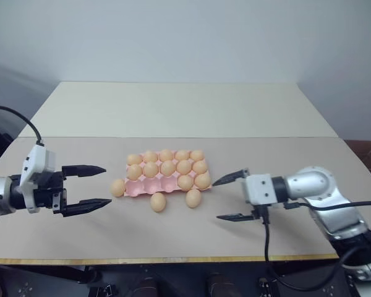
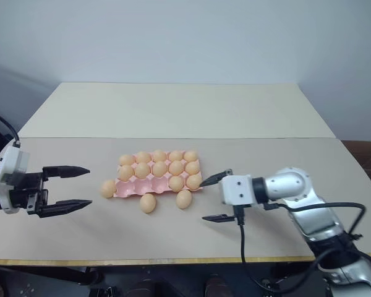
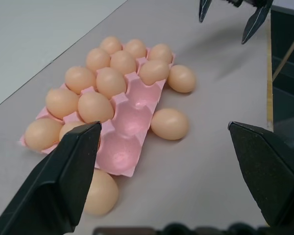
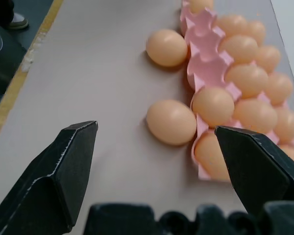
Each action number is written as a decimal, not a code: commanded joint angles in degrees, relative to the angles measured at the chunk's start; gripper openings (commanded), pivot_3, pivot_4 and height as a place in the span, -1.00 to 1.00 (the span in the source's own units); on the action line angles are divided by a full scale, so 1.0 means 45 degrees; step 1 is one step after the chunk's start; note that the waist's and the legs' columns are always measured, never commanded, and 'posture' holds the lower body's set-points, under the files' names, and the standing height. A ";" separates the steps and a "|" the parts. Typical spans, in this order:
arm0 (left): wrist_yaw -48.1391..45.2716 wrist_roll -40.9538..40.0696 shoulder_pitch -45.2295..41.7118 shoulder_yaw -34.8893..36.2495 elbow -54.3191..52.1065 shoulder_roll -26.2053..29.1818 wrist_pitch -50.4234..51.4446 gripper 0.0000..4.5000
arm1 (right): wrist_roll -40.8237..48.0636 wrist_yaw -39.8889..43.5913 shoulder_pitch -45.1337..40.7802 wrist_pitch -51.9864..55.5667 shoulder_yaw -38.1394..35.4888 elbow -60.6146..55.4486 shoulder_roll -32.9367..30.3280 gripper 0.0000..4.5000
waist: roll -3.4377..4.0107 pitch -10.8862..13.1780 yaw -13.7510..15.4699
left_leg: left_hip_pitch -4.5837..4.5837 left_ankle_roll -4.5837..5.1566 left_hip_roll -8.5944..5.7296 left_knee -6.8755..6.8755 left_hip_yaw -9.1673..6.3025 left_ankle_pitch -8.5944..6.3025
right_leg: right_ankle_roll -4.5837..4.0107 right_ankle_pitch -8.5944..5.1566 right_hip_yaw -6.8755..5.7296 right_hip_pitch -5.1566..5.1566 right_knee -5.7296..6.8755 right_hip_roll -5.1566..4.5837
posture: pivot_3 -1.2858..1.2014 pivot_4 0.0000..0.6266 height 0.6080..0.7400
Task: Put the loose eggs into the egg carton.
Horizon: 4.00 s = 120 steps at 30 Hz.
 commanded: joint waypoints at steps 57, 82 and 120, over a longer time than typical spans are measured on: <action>0.1480 -0.2079 -0.1113 0.0919 -0.0514 -0.0394 0.2184 1.00 | -0.3971 -0.3796 -0.3738 -0.1852 0.2311 0.4821 0.4982 0.46 | 0.0007 0.0005 -0.0003 | 0.0017 0.0000 0.0008 0.0002 -0.0014 0.0001 | -0.0027 -0.0016 -0.0006 -0.0022 0.0088 0.0011 | 0.03 -0.52 1.00; -0.0510 0.0350 -0.1112 0.0219 0.1777 0.0707 0.0028 1.00 | 0.5656 0.0622 0.0780 0.5541 -0.5527 -0.0729 -0.2327 0.98 | 0.0007 0.0012 -0.0029 | 0.0021 0.0000 0.0008 -0.0002 -0.0008 0.0000 | -0.0029 -0.0022 -0.0001 -0.0011 0.0068 0.0012 | 0.03 -0.52 1.00; -0.1278 0.6706 -0.7373 -0.5776 1.1481 -0.2376 -0.7210 1.00 | 0.6097 -0.0807 0.2244 0.5873 -0.6083 -0.2462 -0.2570 0.98 | 0.0018 0.0024 0.0313 | -0.0004 0.0001 -0.0002 0.0005 -0.0008 0.0001 | -0.0020 -0.0025 -0.0004 -0.0014 0.0069 0.0010 | 0.03 -0.52 1.00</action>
